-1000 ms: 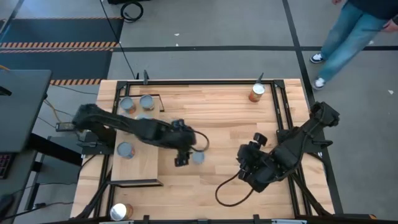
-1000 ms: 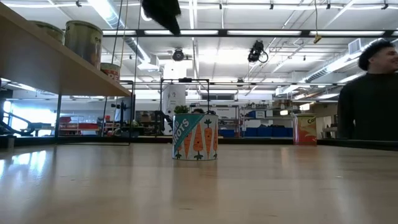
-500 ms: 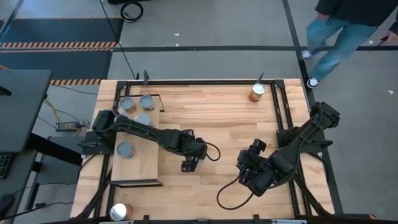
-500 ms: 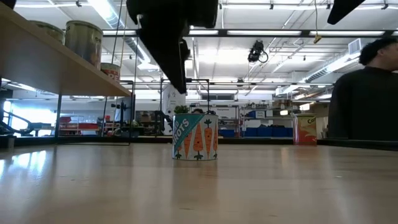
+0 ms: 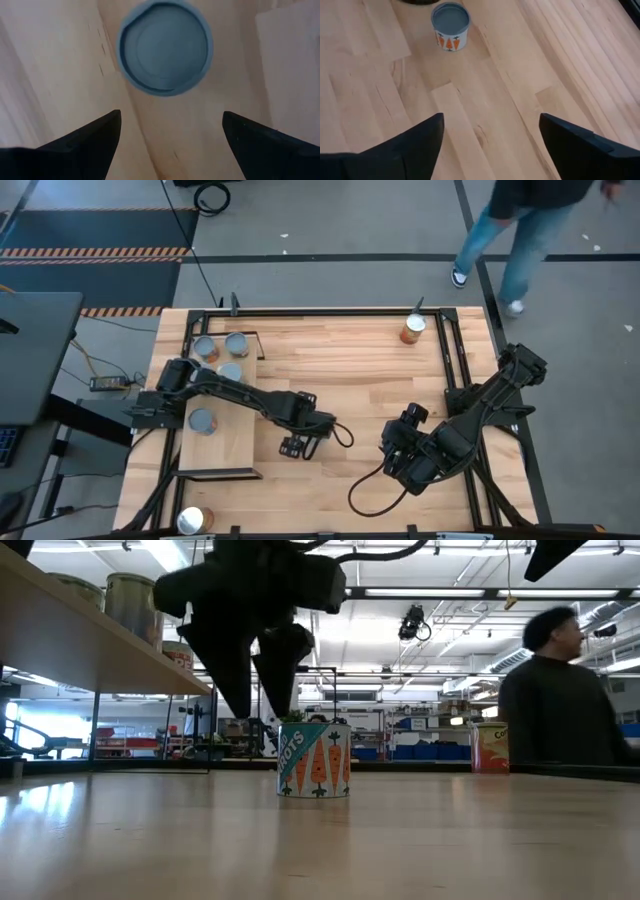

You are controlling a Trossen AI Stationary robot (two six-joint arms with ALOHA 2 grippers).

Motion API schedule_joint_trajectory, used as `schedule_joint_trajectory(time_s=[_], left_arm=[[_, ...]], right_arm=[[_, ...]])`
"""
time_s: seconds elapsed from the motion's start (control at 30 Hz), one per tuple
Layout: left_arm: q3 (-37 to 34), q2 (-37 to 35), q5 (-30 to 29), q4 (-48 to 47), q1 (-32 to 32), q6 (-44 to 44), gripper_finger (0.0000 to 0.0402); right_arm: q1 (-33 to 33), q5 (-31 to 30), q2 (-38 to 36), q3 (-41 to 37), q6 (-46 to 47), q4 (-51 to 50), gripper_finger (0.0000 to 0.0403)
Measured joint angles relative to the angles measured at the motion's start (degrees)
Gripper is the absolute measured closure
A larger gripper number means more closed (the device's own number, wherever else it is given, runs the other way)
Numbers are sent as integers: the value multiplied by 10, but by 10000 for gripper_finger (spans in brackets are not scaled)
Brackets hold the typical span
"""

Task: Pick and place cans onto a shelf
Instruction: Put the canned carrots on the shelf

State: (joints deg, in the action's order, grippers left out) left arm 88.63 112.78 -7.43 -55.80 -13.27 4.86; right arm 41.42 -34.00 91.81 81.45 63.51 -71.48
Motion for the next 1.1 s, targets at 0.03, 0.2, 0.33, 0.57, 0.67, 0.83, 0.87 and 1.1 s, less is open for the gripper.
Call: schedule_joint_trajectory(time_s=[0.03,0.2,0.33,0.57,0.67,0.83,0.87,1.1], left_arm=[[0,4,0,1,2,7,49],[0,32,-4,34,10,34,49],[0,43,3,65,10,33,49],[0,44,26,134,5,26,49],[0,44,32,152,9,1,49],[0,54,33,154,10,-13,49],[0,59,37,153,10,-17,49],[0,82,51,171,4,-62,58]], right_arm=[[0,0,0,0,0,0,67],[-2,-5,0,0,0,-1,66],[-4,-5,0,0,0,-2,66],[-6,-4,0,0,0,-2,66],[-10,4,0,0,0,-2,66],[-14,9,0,0,-1,-2,66],[-15,9,0,0,-1,-2,66],[-26,6,0,0,-12,-5,66]])
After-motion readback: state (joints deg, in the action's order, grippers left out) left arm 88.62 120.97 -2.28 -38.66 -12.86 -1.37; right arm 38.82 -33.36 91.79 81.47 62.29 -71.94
